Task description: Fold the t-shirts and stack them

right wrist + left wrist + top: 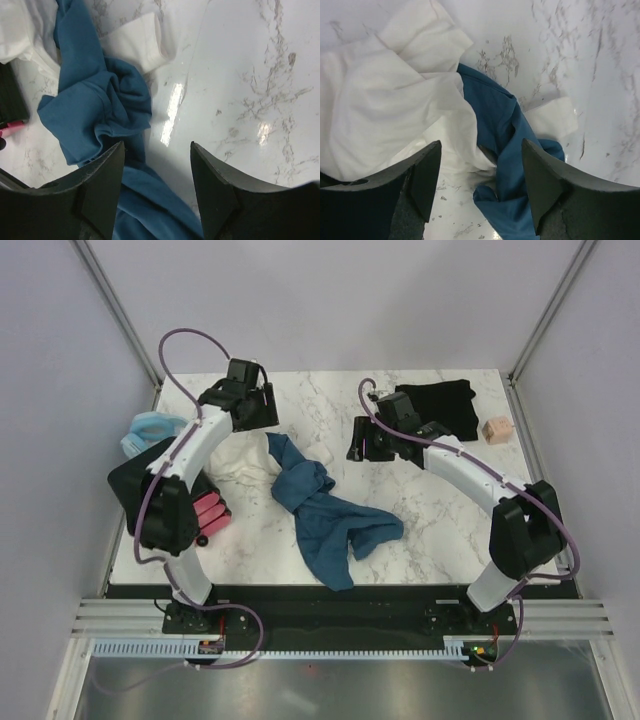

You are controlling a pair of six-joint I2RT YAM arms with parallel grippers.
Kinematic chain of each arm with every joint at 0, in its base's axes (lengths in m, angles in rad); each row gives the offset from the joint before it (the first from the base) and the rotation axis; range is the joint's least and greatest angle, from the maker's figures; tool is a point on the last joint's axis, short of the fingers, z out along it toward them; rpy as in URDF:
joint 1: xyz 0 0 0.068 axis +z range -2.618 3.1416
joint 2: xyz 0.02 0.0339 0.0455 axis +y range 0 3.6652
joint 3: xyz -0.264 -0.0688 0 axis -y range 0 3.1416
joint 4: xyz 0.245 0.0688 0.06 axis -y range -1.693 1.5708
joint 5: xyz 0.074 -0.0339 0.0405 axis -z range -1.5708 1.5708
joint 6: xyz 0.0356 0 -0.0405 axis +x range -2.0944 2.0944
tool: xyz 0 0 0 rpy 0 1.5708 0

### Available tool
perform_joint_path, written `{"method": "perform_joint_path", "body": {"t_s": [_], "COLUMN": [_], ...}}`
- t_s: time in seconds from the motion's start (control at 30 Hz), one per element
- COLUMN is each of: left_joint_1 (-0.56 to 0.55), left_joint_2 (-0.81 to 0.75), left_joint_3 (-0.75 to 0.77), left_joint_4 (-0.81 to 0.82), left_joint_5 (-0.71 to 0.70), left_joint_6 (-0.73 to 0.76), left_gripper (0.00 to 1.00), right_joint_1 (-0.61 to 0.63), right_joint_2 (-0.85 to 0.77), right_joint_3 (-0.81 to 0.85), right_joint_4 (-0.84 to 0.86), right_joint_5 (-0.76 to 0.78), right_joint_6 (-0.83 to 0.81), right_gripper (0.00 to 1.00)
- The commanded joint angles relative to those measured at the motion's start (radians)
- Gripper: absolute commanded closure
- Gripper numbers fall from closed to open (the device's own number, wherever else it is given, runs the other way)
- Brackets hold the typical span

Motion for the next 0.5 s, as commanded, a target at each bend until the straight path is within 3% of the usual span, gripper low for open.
{"method": "perform_joint_path", "body": {"t_s": [0.0,0.17,0.47], "left_joint_1": [0.044,0.084,0.087], "left_joint_2": [0.118,0.233,0.302], "left_joint_3": [0.153,0.219,0.231], "left_joint_4": [-0.046,-0.099,-0.169], "left_joint_5": [0.06,0.057,0.083], "left_joint_6": [0.015,-0.02,-0.006], "left_gripper": [0.27,0.26,0.26], "right_joint_1": [0.0,-0.003,-0.029], "right_joint_2": [-0.083,-0.141,-0.123], "right_joint_3": [-0.064,-0.142,-0.161], "right_joint_4": [0.003,0.009,0.012], "right_joint_5": [-0.011,0.0,-0.017], "right_joint_6": [0.009,0.014,0.019], "right_gripper": [0.37,0.37,0.37]}}
